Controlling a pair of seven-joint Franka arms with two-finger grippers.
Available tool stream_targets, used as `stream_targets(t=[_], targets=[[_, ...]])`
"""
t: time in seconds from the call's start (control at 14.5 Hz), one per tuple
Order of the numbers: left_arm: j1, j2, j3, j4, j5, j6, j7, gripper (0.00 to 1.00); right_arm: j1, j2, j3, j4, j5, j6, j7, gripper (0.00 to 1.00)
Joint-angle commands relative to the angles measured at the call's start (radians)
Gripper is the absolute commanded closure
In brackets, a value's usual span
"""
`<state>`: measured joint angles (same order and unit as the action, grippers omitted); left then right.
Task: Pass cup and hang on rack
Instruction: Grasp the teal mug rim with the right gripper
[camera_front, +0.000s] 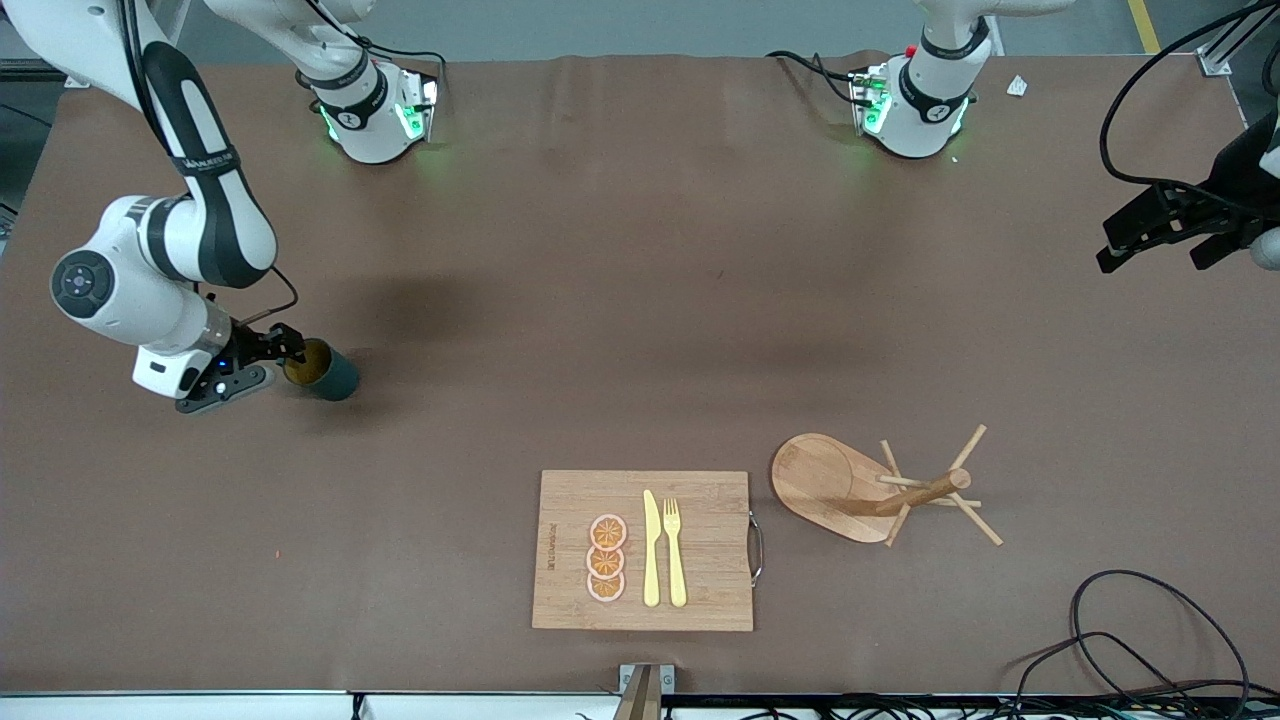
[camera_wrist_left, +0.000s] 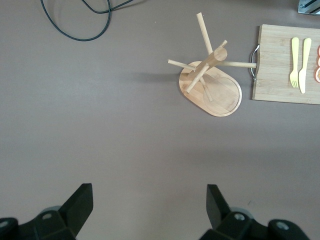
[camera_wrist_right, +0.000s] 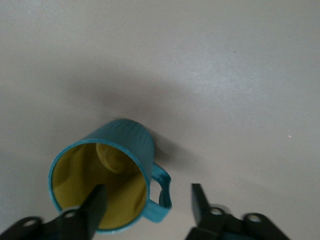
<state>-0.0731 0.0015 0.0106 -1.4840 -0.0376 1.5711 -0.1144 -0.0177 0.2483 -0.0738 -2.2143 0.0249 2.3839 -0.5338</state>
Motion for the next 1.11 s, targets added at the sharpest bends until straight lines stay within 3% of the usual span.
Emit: stream_targets(t=[0.0, 0.07, 0.14, 0.41, 0.55, 1.04], targets=[[0.009, -0.005, -0.004, 0.007, 0.013, 0.003, 0.021, 0.00, 0.008, 0.031, 0.011, -0.012, 0.027, 0.046, -0.015, 0.74], [0.009, -0.005, -0.004, 0.007, 0.013, 0.003, 0.021, 0.00, 0.010, 0.031, 0.012, -0.010, 0.053, 0.044, -0.014, 0.93], [0.009, -0.005, -0.004, 0.007, 0.013, 0.003, 0.021, 0.00, 0.012, 0.031, 0.012, -0.010, 0.090, 0.038, -0.012, 1.00], [0.009, -0.008, -0.004, 0.007, 0.013, 0.003, 0.021, 0.00, 0.021, 0.025, 0.014, 0.010, 0.113, -0.009, 0.006, 1.00], [0.009, -0.008, -0.003, 0.007, 0.013, 0.003, 0.021, 0.00, 0.070, 0.010, 0.014, 0.031, 0.116, -0.089, 0.139, 1.00], [0.009, -0.008, -0.003, 0.007, 0.013, 0.003, 0.021, 0.00, 0.476, -0.031, 0.014, 0.082, 0.116, -0.109, 0.712, 1.00]])
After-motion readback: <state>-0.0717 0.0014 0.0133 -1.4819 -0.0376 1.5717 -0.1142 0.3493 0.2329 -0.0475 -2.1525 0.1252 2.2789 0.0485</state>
